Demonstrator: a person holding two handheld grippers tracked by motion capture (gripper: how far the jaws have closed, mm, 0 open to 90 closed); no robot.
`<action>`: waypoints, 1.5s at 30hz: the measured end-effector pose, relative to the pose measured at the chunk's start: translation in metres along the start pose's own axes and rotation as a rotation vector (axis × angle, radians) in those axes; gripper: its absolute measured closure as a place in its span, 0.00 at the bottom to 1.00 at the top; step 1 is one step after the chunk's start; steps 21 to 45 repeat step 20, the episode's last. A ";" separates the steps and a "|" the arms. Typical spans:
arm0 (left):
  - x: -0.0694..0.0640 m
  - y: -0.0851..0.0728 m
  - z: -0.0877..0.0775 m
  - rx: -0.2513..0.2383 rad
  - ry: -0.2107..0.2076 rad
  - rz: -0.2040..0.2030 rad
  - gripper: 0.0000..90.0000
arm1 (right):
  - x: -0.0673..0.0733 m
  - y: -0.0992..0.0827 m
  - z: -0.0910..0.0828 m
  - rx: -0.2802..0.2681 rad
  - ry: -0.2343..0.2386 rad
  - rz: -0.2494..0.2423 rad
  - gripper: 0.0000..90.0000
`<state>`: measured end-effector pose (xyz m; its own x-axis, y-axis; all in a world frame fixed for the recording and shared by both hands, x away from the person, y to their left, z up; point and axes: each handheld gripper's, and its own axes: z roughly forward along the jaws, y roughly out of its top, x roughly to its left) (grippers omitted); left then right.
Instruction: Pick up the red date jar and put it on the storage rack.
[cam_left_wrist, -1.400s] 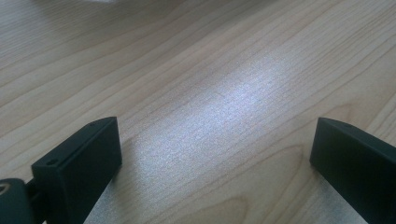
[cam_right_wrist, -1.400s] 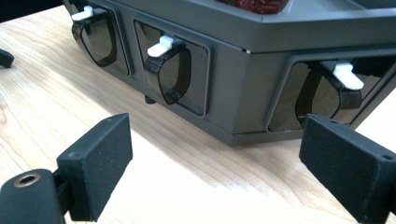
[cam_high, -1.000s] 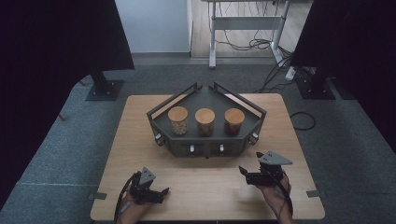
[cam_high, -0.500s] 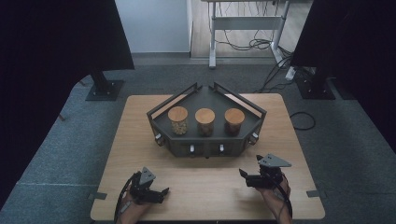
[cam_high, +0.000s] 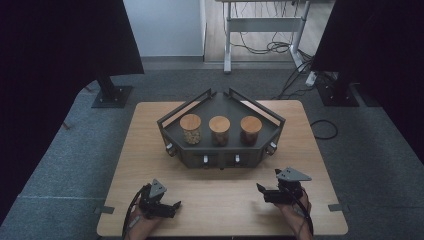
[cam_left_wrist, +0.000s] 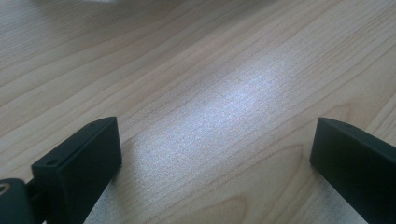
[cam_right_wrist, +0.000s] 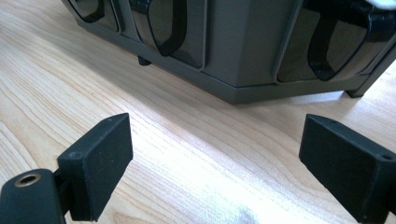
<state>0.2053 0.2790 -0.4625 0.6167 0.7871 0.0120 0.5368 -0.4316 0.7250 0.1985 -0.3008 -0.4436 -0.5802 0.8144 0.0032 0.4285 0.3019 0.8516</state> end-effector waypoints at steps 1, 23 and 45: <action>0.000 0.000 0.000 0.000 0.000 0.000 0.02 | 0.000 -0.001 0.000 0.001 0.000 0.001 0.10; 0.000 0.000 0.000 0.000 0.000 0.000 0.02 | 0.000 -0.009 0.006 0.039 0.006 0.008 0.10; 0.000 0.000 0.000 0.000 0.000 0.000 0.02 | 0.000 -0.009 0.006 0.039 0.006 0.008 0.10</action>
